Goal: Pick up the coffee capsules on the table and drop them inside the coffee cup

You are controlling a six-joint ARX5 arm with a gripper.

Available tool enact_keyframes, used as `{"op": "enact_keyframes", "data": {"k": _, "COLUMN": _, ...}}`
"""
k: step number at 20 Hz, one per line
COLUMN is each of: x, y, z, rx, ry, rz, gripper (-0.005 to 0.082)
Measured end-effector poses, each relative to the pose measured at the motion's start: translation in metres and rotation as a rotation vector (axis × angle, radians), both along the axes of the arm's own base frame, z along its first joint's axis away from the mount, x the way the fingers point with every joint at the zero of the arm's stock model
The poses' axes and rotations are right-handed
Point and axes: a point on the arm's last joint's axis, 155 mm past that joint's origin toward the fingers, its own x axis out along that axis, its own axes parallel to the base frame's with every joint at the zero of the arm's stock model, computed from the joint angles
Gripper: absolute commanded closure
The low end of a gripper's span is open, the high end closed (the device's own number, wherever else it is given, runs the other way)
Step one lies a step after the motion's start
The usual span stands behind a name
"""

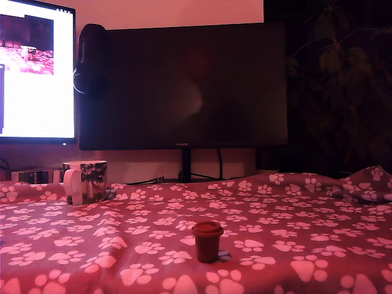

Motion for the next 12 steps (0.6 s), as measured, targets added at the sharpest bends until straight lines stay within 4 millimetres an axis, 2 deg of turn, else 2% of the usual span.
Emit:
{"op": "enact_keyframes", "data": {"k": 7, "x": -0.003, "y": -0.002, "z": 0.007, "rx": -0.039, "ry": -0.017, "rz": -0.006, "gripper": 0.0790}}
{"op": "enact_keyframes", "data": {"k": 12, "x": -0.009, "y": -0.021, "z": 0.013, "rx": -0.069, "ry": -0.034, "rz": -0.107, "gripper": 0.0790}}
